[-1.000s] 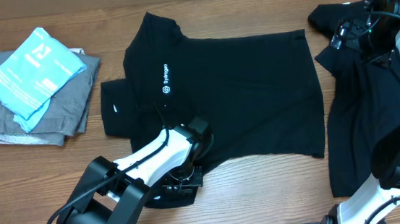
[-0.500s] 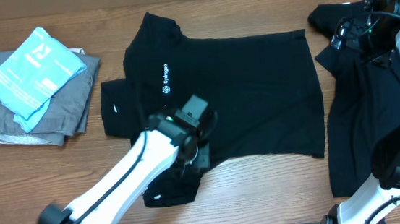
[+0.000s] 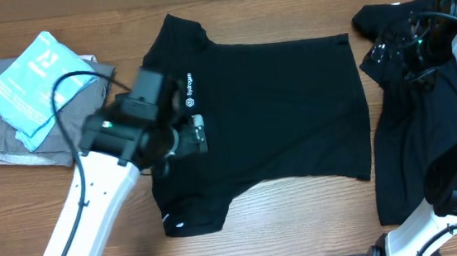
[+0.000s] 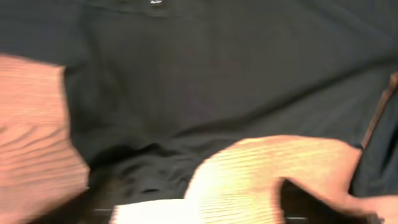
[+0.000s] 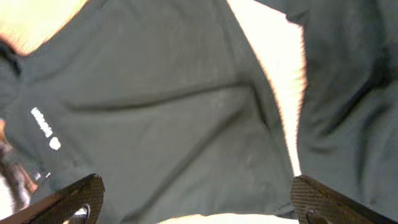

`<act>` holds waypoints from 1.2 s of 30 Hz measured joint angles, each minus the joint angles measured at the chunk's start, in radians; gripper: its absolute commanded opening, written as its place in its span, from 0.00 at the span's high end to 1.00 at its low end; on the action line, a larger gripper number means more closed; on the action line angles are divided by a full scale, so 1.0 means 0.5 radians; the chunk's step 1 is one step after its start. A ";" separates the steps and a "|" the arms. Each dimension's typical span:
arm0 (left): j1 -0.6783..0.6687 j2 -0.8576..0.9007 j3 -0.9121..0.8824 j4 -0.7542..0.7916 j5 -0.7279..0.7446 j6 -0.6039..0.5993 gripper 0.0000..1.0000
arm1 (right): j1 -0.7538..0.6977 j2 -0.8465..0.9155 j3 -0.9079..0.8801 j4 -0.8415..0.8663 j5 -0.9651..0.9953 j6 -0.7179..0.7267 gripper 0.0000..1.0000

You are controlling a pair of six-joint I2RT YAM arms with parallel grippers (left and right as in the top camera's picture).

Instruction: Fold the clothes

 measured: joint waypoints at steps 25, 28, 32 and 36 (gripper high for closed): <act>0.172 0.000 0.000 -0.044 -0.006 -0.005 0.00 | -0.002 0.000 -1.080 0.372 0.509 0.177 0.96; 0.172 0.000 0.000 -0.044 -0.006 -0.005 0.00 | -0.006 0.000 -1.231 0.531 0.515 0.236 0.96; 0.172 0.000 0.000 -0.044 -0.006 -0.005 0.00 | -0.037 0.000 -1.354 0.700 0.519 0.301 0.96; 0.172 0.000 0.000 -0.045 -0.005 -0.005 0.00 | -0.063 -0.017 -1.436 0.809 0.536 0.347 0.96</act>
